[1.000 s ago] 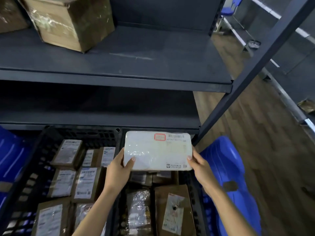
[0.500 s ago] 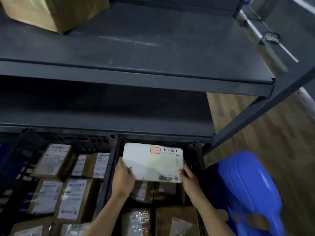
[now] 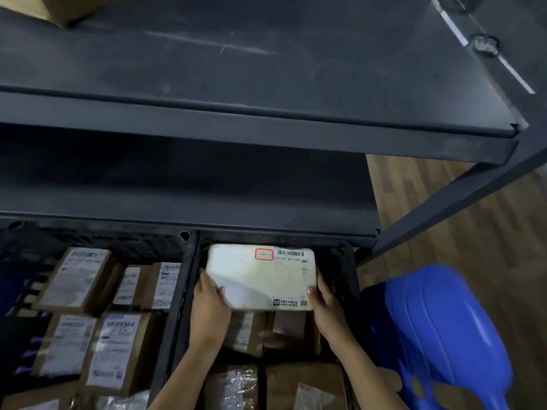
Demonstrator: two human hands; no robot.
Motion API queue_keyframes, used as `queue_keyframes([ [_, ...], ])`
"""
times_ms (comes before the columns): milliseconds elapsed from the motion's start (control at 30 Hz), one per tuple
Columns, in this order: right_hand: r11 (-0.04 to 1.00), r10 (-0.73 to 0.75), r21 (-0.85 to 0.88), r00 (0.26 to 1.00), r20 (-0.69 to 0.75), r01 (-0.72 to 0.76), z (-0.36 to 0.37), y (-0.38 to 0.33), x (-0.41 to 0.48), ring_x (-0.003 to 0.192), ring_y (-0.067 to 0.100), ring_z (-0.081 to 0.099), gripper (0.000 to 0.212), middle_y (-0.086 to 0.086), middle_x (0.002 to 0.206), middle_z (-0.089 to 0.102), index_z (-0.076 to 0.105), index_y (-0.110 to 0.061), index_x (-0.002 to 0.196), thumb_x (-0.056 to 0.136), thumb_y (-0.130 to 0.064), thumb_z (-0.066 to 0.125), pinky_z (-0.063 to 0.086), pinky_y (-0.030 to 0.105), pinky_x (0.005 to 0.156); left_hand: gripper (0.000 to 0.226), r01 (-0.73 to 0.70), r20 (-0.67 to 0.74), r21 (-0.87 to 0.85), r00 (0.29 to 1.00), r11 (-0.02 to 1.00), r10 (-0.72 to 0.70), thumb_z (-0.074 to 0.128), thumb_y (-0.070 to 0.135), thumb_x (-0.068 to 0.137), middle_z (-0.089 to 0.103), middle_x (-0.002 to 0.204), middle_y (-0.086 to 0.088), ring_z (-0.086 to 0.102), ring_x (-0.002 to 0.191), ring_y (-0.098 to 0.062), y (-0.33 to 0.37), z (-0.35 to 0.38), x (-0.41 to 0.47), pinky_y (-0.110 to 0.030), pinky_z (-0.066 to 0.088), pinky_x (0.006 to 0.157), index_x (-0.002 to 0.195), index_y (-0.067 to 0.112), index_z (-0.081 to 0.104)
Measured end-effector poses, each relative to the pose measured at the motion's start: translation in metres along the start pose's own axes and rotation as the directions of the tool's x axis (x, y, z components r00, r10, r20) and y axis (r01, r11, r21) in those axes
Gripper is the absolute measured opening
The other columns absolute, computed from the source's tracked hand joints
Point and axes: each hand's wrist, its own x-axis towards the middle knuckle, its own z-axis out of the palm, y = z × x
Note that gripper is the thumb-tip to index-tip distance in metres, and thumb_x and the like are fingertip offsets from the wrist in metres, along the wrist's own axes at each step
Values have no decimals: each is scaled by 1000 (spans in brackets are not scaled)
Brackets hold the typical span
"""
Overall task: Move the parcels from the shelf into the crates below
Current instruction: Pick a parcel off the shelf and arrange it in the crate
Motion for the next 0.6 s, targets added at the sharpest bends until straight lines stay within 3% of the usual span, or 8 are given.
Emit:
queue_keyframes([
  [100, 999, 7, -39, 1000, 14, -7, -1, -6, -2, 84, -17, 60, 52, -33, 101, 57, 24, -36, 151, 102, -31, 42, 47, 5, 63, 62, -30, 5, 127, 1000, 991, 30, 39, 18, 100, 22, 154, -20, 43, 128, -36, 11, -5, -6, -38, 46, 93, 151, 2, 8],
  [167, 996, -2, -85, 1000, 19, 3, -1, -12, -5, 87, -12, 57, 53, -29, 103, 55, 21, -37, 151, 102, -34, 40, 46, 9, 63, 66, -137, -44, 278, 987, 951, 155, 44, 21, 98, 11, 159, -15, 25, 142, -33, 20, -6, -13, -40, 32, 112, 152, 4, 9],
  [233, 993, -1, -118, 1000, 14, 3, -3, -19, -9, 87, -10, 52, 55, -22, 110, 56, 17, -39, 152, 102, -38, 39, 44, 11, 61, 69, -206, -36, 333, 972, 920, 230, 44, 30, 98, 10, 160, -10, 10, 147, -28, 30, -6, -17, -39, 13, 120, 152, 5, 9],
  [367, 968, -81, -238, 997, 13, 82, -6, -39, -27, 87, -15, 48, 57, -12, 130, 52, 17, -38, 150, 99, -41, 44, 43, 5, 55, 75, -259, 99, 387, 966, 885, 240, 35, 50, 98, 9, 161, -5, 5, 148, -22, 33, -14, -20, -37, 9, 121, 153, 9, 6],
  [433, 933, -176, -314, 984, 33, 177, -6, -53, -38, 101, -9, 55, 52, -8, 141, 48, 26, -36, 145, 98, -41, 47, 47, 6, 70, 78, -294, 150, 414, 955, 862, 255, 36, 54, 96, 12, 161, -4, 7, 148, -21, 29, -24, -23, -35, 9, 120, 153, 9, 8],
  [533, 822, -293, -487, 952, 83, 295, -5, -82, -51, 133, 15, 44, 61, -3, 153, 36, 26, -23, 150, 98, -44, 48, 44, 30, 103, 77, -322, 174, 418, 946, 849, 273, 40, 55, 94, 22, 158, -4, 16, 146, -21, 30, -49, -28, -32, 17, 117, 152, 11, 15],
  [600, 754, -370, -548, 923, 102, 363, -2, -106, -61, 136, 13, 40, 57, -3, 152, 39, 33, -22, 149, 98, -44, 47, 36, 27, 108, 74, -354, 180, 437, 935, 827, 305, 42, 54, 94, 30, 155, -5, 25, 143, -22, 35, -70, -30, -31, 24, 113, 151, 11, 21],
])
